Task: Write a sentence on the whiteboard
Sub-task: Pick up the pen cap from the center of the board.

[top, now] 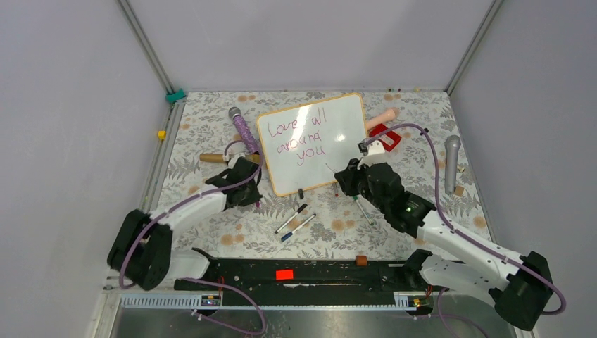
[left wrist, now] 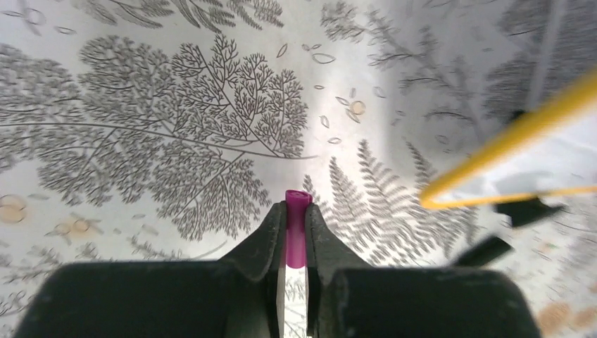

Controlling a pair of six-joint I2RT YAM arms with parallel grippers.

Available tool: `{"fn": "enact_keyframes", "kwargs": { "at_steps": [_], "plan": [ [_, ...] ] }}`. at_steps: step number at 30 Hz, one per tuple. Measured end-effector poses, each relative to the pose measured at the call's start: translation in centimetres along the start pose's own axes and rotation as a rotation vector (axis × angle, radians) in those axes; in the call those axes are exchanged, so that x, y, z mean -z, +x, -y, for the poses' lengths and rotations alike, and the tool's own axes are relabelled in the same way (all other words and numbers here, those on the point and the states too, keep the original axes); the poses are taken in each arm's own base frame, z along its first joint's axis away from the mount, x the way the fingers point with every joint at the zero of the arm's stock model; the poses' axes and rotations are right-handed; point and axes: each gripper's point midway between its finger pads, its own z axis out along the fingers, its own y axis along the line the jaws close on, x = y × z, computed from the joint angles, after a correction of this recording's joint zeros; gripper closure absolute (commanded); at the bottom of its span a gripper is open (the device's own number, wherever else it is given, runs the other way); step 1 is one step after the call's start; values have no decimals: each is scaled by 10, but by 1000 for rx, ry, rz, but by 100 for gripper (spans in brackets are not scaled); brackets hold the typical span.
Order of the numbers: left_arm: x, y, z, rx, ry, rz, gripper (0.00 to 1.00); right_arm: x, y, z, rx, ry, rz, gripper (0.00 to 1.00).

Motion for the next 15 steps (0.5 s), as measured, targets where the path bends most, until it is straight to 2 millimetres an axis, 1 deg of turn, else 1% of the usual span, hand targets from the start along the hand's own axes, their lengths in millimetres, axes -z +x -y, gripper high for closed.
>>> {"fn": "enact_keyframes", "kwargs": {
  "at_steps": [1,2,3,5,7,9,12,13,15],
  "plan": [
    [9,-3,0,11,15,16,100,2,-1,-3,-2,-15,2,100],
    [20,-8,2,27,42,44,100,6,-2,-11,-8,-66,5,100],
    [34,-17,6,54,84,86,100,9,-3,-19,-11,-107,13,100],
    [57,-33,13,106,152,156,100,11,-2,-32,-10,-165,21,100],
    [81,-47,17,174,217,223,100,12,6,-47,1,-221,14,100],
    [102,-57,18,257,279,279,100,12,20,-66,18,-286,-1,100],
    [121,-60,16,380,344,313,100,10,42,-87,42,-354,-17,100],
    [124,-59,14,419,358,313,100,8,49,-93,53,-373,-21,100],
    [124,-55,12,482,371,299,100,7,56,-103,69,-399,-18,100]
  ]
}}
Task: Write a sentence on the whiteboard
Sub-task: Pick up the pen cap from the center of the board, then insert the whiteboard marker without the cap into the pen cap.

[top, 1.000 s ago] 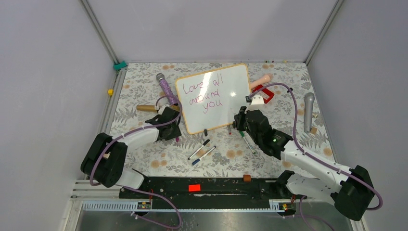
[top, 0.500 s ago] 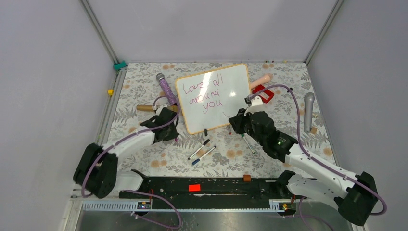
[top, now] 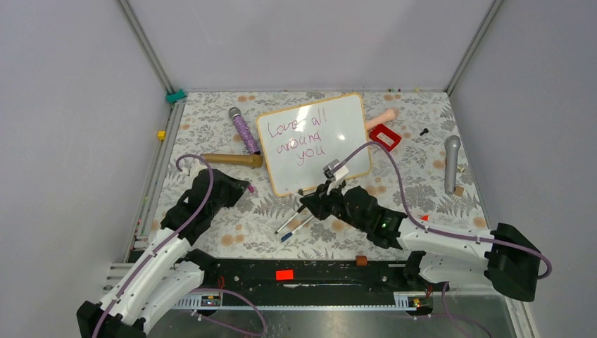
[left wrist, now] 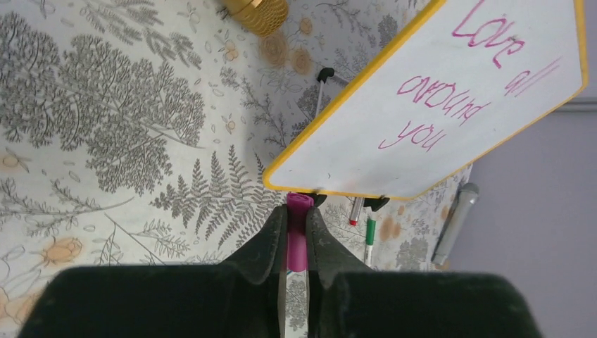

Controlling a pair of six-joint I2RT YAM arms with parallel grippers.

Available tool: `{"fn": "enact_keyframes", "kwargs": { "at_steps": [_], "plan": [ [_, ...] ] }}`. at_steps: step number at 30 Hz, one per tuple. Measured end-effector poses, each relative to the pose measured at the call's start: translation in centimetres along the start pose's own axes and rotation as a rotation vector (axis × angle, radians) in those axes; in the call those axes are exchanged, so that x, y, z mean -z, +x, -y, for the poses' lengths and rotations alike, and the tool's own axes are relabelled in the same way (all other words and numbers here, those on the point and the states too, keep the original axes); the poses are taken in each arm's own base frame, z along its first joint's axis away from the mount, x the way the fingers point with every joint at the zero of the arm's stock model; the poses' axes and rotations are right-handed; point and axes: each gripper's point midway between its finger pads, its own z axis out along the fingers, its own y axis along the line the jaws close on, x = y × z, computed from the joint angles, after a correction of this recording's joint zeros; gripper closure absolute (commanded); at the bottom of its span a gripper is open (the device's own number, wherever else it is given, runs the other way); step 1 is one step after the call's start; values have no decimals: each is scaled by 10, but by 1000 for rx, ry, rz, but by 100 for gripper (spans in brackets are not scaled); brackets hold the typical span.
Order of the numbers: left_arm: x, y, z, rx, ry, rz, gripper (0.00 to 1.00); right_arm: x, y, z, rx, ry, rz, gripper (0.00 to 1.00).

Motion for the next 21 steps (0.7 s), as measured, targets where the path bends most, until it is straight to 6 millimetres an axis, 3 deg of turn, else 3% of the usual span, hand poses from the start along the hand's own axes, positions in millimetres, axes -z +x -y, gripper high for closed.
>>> {"fn": "enact_keyframes", "kwargs": {
  "at_steps": [8,21],
  "plan": [
    [-4,8,-8,208,-41,-71,100,-16,6,-48,92,-106,60,100],
    [-3,24,-2,299,-26,-173,100,-47,-3,-67,118,-78,75,100]
  ]
}}
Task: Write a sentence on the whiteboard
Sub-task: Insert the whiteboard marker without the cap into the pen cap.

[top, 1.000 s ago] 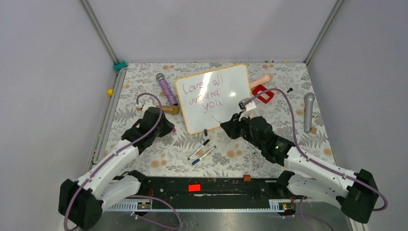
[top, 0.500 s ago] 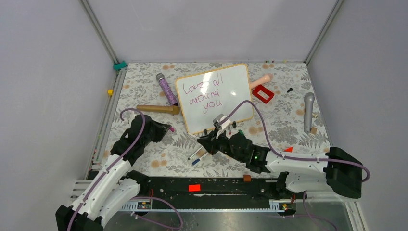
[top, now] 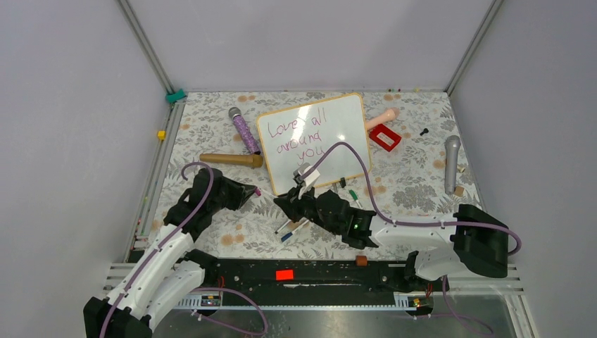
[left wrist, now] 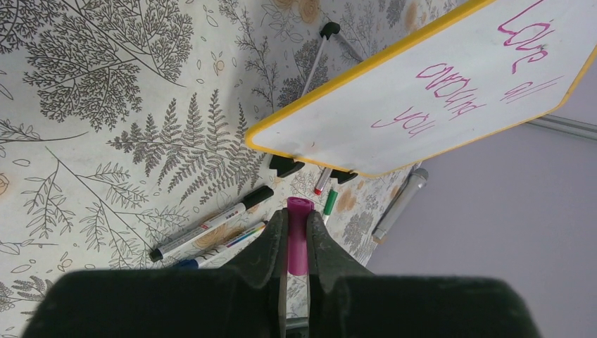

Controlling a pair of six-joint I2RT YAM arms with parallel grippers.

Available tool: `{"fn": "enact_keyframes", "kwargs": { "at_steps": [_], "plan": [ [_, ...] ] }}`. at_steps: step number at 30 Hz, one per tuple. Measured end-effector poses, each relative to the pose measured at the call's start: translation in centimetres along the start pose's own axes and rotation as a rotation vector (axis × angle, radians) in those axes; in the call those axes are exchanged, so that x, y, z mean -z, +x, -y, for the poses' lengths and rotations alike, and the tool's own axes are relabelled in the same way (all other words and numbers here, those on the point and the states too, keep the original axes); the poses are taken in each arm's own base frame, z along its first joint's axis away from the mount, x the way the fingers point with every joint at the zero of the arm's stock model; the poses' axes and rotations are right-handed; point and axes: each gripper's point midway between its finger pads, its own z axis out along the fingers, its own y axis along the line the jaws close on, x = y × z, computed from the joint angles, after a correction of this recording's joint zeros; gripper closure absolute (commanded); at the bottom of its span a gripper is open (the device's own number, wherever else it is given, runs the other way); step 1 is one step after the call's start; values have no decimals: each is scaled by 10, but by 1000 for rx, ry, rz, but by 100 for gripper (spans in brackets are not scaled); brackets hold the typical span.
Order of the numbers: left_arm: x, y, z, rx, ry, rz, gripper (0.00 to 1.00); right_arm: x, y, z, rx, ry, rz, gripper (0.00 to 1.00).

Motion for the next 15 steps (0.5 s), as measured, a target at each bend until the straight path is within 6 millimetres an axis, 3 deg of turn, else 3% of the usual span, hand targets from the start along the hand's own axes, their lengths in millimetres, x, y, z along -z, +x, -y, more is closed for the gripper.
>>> {"fn": "enact_keyframes", "kwargs": {
  "at_steps": [15],
  "plan": [
    [0,0,3,12,13,-7,100,-4,3,-2,-10,-1,-13,100]
  ]
}}
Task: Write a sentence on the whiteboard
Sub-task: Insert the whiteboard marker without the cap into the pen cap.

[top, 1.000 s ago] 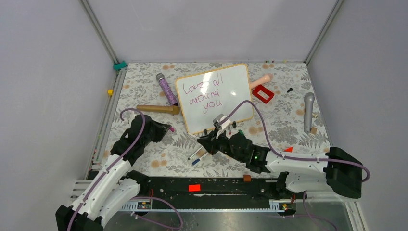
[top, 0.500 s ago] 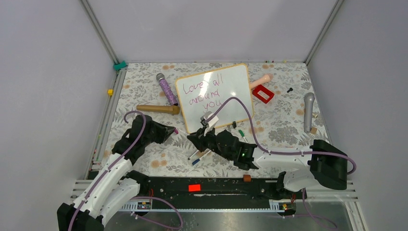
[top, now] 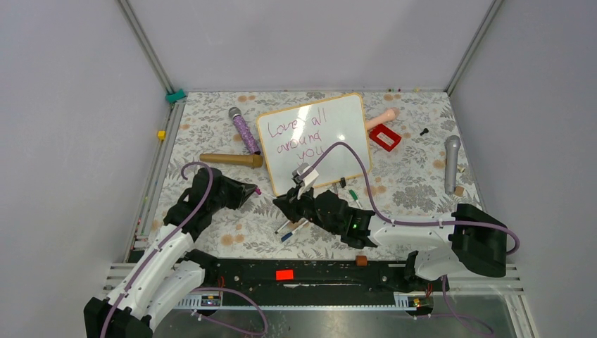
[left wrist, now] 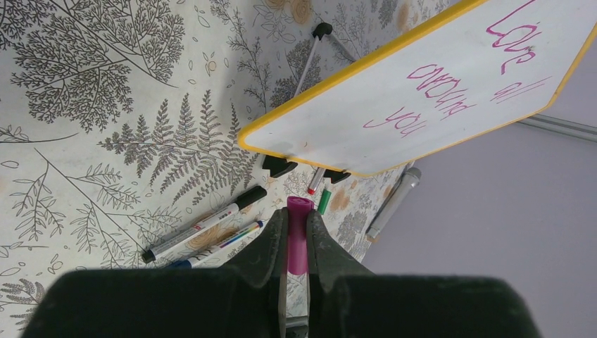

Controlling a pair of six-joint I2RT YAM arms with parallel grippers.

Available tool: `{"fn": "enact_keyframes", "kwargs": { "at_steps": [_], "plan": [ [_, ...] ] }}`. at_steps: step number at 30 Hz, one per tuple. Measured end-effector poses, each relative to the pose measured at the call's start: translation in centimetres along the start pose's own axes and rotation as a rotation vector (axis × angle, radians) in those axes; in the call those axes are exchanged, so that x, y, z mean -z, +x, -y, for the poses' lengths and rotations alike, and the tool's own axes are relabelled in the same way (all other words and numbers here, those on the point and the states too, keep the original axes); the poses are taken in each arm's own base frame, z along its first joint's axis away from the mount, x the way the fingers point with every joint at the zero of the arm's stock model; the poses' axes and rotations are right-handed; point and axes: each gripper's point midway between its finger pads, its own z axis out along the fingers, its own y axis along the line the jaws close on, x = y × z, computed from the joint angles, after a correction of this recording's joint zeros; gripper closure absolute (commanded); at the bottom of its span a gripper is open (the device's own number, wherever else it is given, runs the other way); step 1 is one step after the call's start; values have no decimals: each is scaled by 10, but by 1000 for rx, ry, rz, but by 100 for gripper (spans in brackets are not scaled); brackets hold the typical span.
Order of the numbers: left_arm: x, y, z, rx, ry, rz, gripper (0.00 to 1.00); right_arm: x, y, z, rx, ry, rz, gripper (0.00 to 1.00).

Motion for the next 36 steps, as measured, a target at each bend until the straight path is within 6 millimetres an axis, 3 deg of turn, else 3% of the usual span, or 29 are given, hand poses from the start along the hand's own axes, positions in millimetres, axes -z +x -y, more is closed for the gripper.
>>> {"fn": "enact_keyframes", "kwargs": {
  "at_steps": [21,29,36],
  "plan": [
    [4,2,5,8,27,-14,100,-2,29,9,8,32,-90,100],
    [4,2,5,12,26,-14,100,-2,29,9,8,31,-91,100],
    [0,-1,3,17,8,-10,100,16,23,12,-3,24,-66,100]
  ]
}}
